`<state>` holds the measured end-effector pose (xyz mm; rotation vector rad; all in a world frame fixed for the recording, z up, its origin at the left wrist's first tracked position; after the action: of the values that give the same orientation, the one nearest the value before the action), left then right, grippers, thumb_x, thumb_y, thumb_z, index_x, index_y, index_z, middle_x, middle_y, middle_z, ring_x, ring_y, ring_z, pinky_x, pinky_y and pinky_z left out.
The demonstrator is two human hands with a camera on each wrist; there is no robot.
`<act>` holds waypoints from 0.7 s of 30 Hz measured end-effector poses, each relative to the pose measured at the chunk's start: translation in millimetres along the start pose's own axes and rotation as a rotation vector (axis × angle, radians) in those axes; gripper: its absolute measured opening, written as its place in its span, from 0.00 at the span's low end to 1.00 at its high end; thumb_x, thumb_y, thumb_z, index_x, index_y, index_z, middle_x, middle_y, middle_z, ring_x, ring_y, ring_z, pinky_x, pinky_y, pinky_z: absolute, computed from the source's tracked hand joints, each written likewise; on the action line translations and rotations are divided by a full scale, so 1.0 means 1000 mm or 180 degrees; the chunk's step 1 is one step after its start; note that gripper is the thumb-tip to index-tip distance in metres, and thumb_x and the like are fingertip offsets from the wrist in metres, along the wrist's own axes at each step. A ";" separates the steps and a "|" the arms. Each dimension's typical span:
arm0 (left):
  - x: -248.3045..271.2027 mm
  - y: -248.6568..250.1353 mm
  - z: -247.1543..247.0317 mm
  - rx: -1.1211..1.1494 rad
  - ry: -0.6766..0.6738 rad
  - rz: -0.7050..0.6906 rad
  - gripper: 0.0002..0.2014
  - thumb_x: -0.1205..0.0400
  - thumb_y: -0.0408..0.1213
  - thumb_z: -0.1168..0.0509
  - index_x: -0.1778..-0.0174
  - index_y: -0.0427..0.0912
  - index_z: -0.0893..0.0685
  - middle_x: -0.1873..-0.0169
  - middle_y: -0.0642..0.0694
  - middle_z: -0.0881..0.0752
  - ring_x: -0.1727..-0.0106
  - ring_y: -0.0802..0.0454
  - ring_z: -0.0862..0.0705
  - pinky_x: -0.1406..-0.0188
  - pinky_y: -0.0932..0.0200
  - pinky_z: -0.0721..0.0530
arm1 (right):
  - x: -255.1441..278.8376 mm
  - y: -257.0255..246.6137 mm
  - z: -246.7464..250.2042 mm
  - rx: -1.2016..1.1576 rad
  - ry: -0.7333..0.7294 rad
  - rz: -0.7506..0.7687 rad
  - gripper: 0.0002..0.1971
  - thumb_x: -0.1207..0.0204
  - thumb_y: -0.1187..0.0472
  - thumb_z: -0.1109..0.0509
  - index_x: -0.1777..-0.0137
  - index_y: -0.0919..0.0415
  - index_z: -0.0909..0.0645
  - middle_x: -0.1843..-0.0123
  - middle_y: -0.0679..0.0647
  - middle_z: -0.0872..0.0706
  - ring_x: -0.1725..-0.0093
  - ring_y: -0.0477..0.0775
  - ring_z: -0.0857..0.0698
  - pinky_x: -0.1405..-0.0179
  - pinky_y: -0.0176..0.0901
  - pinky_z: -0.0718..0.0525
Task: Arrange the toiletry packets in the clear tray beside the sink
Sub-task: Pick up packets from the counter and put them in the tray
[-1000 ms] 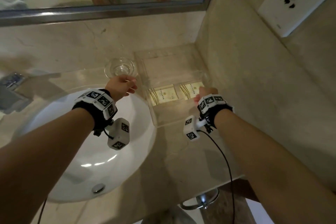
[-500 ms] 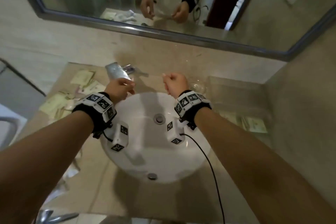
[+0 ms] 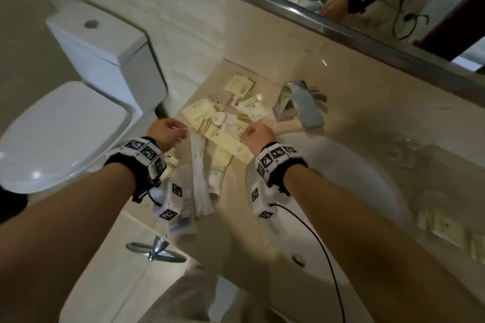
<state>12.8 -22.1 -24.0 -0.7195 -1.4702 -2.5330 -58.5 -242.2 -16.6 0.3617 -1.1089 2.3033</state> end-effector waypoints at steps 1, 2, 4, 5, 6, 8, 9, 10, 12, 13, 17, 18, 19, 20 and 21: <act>-0.005 -0.007 0.005 -0.0026 0.0028 0.0022 0.07 0.21 0.30 0.36 0.64 0.43 0.20 0.70 0.44 0.20 0.71 0.52 0.24 0.70 0.65 0.25 | -0.004 -0.002 -0.006 0.0021 0.0000 -0.0025 0.07 0.21 0.57 0.34 0.53 0.62 0.22 0.49 0.61 0.15 0.48 0.60 0.17 0.49 0.43 0.22; -0.009 -0.012 0.009 -0.0058 0.0055 0.0054 0.06 0.21 0.31 0.35 0.64 0.42 0.19 0.68 0.43 0.19 0.69 0.50 0.23 0.69 0.64 0.23 | -0.006 -0.005 -0.008 0.0026 0.0022 -0.0027 0.09 0.20 0.57 0.35 0.48 0.63 0.20 0.45 0.62 0.14 0.44 0.62 0.17 0.50 0.42 0.23; -0.019 -0.020 0.016 -0.0195 0.0121 0.0083 0.04 0.22 0.33 0.34 0.56 0.38 0.16 0.60 0.38 0.15 0.61 0.44 0.19 0.58 0.58 0.18 | -0.013 -0.013 -0.015 0.0095 0.0101 -0.0053 0.13 0.19 0.57 0.37 0.41 0.64 0.20 0.41 0.61 0.14 0.41 0.62 0.17 0.52 0.41 0.25; -0.025 -0.023 0.020 -0.0279 0.0165 0.0111 0.08 0.23 0.35 0.33 0.50 0.36 0.15 0.54 0.36 0.14 0.54 0.41 0.17 0.49 0.54 0.17 | -0.017 -0.017 -0.016 0.0165 0.0157 -0.0077 0.14 0.18 0.57 0.38 0.38 0.64 0.20 0.39 0.60 0.15 0.40 0.62 0.17 0.51 0.40 0.25; -0.030 -0.024 0.022 -0.0336 0.0190 0.0138 0.12 0.23 0.36 0.33 0.46 0.36 0.16 0.49 0.35 0.14 0.48 0.38 0.16 0.43 0.50 0.18 | -0.021 -0.021 -0.017 0.0236 0.0222 -0.0092 0.15 0.17 0.58 0.40 0.37 0.64 0.20 0.38 0.60 0.15 0.39 0.61 0.18 0.51 0.40 0.25; -0.038 -0.022 0.023 -0.0415 0.0195 0.0147 0.15 0.23 0.38 0.32 0.42 0.36 0.18 0.43 0.34 0.15 0.41 0.36 0.17 0.37 0.45 0.19 | -0.029 -0.026 -0.018 0.0329 0.0281 -0.0121 0.15 0.17 0.58 0.41 0.36 0.63 0.20 0.37 0.60 0.16 0.38 0.61 0.18 0.52 0.39 0.26; -0.044 -0.021 0.022 -0.0450 0.0183 0.0159 0.16 0.24 0.39 0.32 0.41 0.37 0.19 0.41 0.34 0.15 0.40 0.36 0.18 0.36 0.43 0.20 | -0.033 -0.028 -0.018 0.0342 0.0273 -0.0156 0.15 0.18 0.58 0.40 0.37 0.63 0.20 0.37 0.60 0.15 0.38 0.61 0.18 0.53 0.38 0.27; -0.050 -0.019 0.022 -0.0493 0.0164 0.0180 0.17 0.24 0.39 0.32 0.40 0.38 0.20 0.40 0.35 0.16 0.39 0.36 0.18 0.35 0.42 0.20 | -0.038 -0.030 -0.018 0.0334 0.0272 -0.0187 0.14 0.18 0.58 0.38 0.38 0.63 0.20 0.38 0.60 0.15 0.39 0.61 0.18 0.54 0.37 0.27; -0.060 -0.013 0.018 -0.0641 0.0124 0.0185 0.19 0.23 0.40 0.33 0.37 0.38 0.22 0.37 0.36 0.17 0.37 0.37 0.19 0.34 0.44 0.22 | -0.046 -0.030 -0.018 0.0267 0.0254 -0.0218 0.13 0.19 0.59 0.36 0.40 0.65 0.19 0.39 0.61 0.15 0.39 0.62 0.17 0.51 0.40 0.24; -0.068 -0.008 0.015 -0.0748 0.0110 0.0153 0.20 0.22 0.40 0.34 0.35 0.37 0.23 0.37 0.36 0.18 0.36 0.37 0.20 0.33 0.46 0.22 | -0.052 -0.032 -0.017 0.0232 0.0299 -0.0207 0.12 0.20 0.60 0.36 0.41 0.66 0.19 0.40 0.62 0.14 0.40 0.62 0.17 0.49 0.41 0.22; -0.093 0.007 0.003 -0.1245 0.0071 0.0077 0.25 0.22 0.43 0.35 0.30 0.36 0.26 0.33 0.34 0.22 0.33 0.37 0.23 0.32 0.48 0.25 | -0.074 -0.031 -0.002 0.0135 0.0583 -0.0193 0.06 0.22 0.65 0.38 0.53 0.64 0.19 0.51 0.62 0.14 0.50 0.61 0.17 0.54 0.45 0.22; -0.098 0.010 -0.002 -0.1347 0.0036 0.0084 0.26 0.22 0.44 0.35 0.30 0.37 0.27 0.32 0.33 0.23 0.32 0.37 0.23 0.31 0.47 0.25 | -0.079 -0.031 0.003 0.0127 0.0649 -0.0215 0.07 0.22 0.65 0.39 0.54 0.65 0.20 0.54 0.61 0.16 0.54 0.58 0.19 0.56 0.45 0.23; -0.103 0.013 -0.005 -0.1440 0.0013 0.0099 0.27 0.23 0.45 0.34 0.29 0.37 0.28 0.31 0.33 0.25 0.31 0.36 0.24 0.30 0.46 0.26 | -0.083 -0.031 0.008 0.0126 0.0720 -0.0228 0.09 0.21 0.65 0.40 0.53 0.68 0.19 0.55 0.62 0.17 0.56 0.56 0.22 0.56 0.46 0.23; -0.107 0.015 -0.008 -0.1532 -0.0002 0.0113 0.28 0.23 0.46 0.33 0.29 0.38 0.28 0.31 0.33 0.26 0.31 0.35 0.25 0.29 0.45 0.26 | -0.088 -0.032 0.012 0.0119 0.0786 -0.0246 0.11 0.21 0.65 0.40 0.51 0.71 0.19 0.54 0.64 0.16 0.57 0.54 0.23 0.55 0.48 0.21; -0.111 0.017 -0.010 -0.1624 -0.0013 0.0128 0.29 0.24 0.46 0.33 0.28 0.38 0.29 0.30 0.33 0.27 0.30 0.35 0.26 0.29 0.45 0.27 | -0.094 -0.032 0.014 0.0100 0.0836 -0.0249 0.11 0.21 0.64 0.41 0.51 0.72 0.20 0.53 0.65 0.15 0.58 0.54 0.24 0.53 0.50 0.20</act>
<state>112.4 -54.0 -65.5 -0.8010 -0.7916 -2.8976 36.0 -271.4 -30.6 0.1071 -0.9130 2.2249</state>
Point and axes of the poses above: each hand's wrist, its own x-axis away from the middle knuckle, its own z-axis out of the back of the hand, y = z × x, the point moved 7 cm from there along -x, towards the middle knuckle
